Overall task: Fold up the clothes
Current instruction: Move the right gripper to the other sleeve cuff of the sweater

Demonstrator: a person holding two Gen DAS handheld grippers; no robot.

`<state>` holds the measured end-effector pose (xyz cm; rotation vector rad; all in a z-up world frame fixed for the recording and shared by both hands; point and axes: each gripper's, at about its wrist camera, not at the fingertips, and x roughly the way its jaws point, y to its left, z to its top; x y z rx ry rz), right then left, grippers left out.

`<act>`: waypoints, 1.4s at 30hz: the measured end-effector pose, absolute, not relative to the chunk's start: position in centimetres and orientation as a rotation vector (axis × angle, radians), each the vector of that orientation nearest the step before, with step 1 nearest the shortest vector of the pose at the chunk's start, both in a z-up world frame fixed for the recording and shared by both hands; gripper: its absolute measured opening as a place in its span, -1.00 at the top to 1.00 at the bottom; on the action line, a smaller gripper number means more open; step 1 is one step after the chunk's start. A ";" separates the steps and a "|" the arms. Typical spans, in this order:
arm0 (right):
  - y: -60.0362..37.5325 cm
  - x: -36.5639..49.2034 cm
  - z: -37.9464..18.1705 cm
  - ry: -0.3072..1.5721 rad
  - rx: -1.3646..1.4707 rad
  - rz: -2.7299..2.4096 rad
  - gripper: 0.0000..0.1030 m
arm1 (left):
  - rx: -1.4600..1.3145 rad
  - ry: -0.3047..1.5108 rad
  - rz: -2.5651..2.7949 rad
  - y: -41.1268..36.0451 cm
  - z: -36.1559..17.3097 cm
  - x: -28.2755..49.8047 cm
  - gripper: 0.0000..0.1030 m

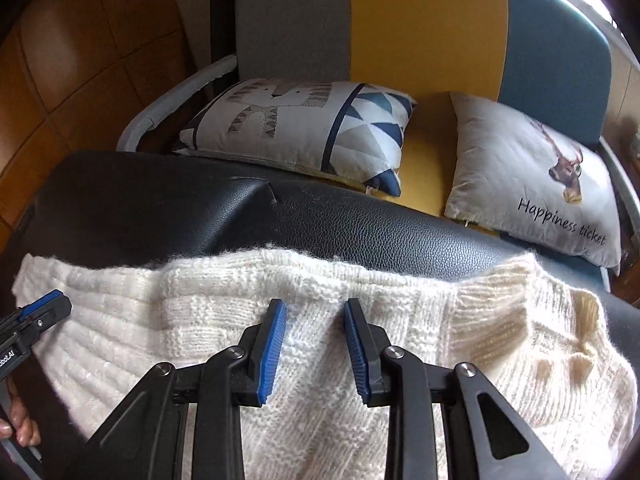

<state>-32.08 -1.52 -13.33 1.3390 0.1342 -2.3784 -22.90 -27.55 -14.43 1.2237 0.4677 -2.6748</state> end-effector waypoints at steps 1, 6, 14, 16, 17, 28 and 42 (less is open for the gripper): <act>-1.2 -31.6 -12.7 0.119 1.321 -2.384 0.43 | 1.215 0.483 -2.675 -28.0 -14.0 -22.6 0.41; -0.9 -27.6 -11.1 0.061 1.244 -2.340 0.38 | 1.131 0.515 -2.650 -31.2 -11.9 -20.3 0.31; -2.2 -23.8 -13.8 0.044 1.339 -2.288 0.38 | 1.032 0.552 -2.338 -43.9 -13.1 -15.4 0.27; -2.2 -23.6 -14.0 0.033 1.330 -2.306 0.38 | 1.075 0.607 -2.260 -46.5 -14.7 -14.3 0.27; -2.3 -23.7 -14.1 0.025 1.335 -2.311 0.38 | 1.096 0.635 -2.220 -47.7 -15.5 -13.7 0.27; 1.0 -20.7 -10.7 -0.019 1.265 -2.362 0.38 | 1.009 0.724 -2.300 -45.3 -13.3 -10.0 0.24; 34.5 -2.7 -8.4 -0.417 1.365 -2.862 0.38 | 1.209 0.715 -2.744 -26.5 -8.7 -10.9 -0.01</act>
